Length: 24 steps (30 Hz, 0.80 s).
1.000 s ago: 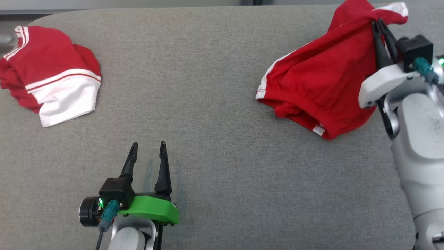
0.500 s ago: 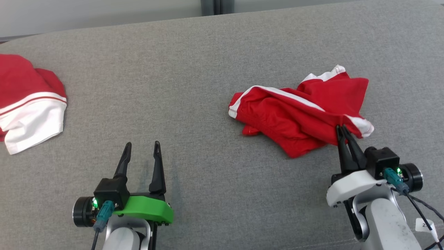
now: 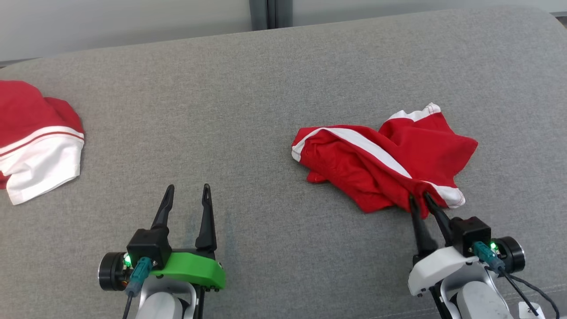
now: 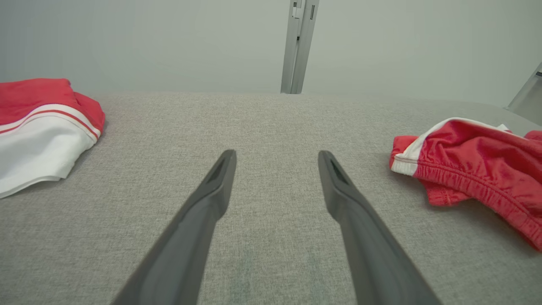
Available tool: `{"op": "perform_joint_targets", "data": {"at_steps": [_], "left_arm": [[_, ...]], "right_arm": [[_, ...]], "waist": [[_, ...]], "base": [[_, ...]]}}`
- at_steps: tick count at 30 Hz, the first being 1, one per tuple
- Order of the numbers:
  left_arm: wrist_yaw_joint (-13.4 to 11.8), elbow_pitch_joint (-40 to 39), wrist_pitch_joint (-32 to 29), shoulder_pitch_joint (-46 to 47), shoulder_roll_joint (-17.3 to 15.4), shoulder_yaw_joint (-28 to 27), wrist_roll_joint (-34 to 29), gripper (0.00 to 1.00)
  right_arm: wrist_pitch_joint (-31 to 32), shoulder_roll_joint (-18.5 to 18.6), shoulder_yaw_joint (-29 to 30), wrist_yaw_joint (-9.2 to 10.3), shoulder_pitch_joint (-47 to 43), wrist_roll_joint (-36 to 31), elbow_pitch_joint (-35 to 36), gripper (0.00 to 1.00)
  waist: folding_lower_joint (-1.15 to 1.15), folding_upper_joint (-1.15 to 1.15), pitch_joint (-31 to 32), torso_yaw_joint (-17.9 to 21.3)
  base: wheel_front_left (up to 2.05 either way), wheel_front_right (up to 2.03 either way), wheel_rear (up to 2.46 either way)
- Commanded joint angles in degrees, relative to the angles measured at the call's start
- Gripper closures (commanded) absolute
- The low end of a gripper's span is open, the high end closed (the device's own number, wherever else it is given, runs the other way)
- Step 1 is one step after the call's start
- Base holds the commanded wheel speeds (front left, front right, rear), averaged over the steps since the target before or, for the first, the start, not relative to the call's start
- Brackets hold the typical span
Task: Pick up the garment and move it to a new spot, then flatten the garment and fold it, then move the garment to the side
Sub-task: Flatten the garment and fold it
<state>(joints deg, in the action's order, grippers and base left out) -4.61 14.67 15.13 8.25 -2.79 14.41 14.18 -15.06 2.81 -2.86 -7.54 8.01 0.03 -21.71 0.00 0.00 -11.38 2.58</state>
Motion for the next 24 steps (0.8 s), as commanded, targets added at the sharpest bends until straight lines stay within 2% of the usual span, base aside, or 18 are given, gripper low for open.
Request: {"op": "perform_joint_targets", "data": {"at_steps": [1,5,16,24], "left_arm": [[0.2,0.1,0.0,-0.2,-0.2,0.0,0.3,0.00],[0.5,0.3,0.0,-1.0,-0.2,0.6,0.5,0.00],[-0.4,0.0,0.0,-0.9,-0.2,2.0,1.9,0.00],[-1.3,0.1,0.0,-2.2,-0.2,3.4,4.2,0.00]], "right_arm": [[-0.2,0.2,-0.5,0.10,-1.3,0.4,-0.4,0.00],[-0.2,0.2,-0.2,0.10,-2.2,1.7,1.5,0.00],[-0.2,0.1,6.1,0.10,-3.8,2.5,11.4,0.00],[-0.2,0.1,6.5,0.10,-3.1,3.7,12.0,0.00]], "waist": [[0.00,0.00,0.6,0.1],[0.00,0.00,2.0,0.3],[0.00,0.00,6.6,1.1],[0.00,0.00,8.6,-0.1]], "base": [[0.00,0.00,0.00],[0.00,0.00,0.00],[0.00,0.00,0.00],[0.00,0.00,0.00]]}}
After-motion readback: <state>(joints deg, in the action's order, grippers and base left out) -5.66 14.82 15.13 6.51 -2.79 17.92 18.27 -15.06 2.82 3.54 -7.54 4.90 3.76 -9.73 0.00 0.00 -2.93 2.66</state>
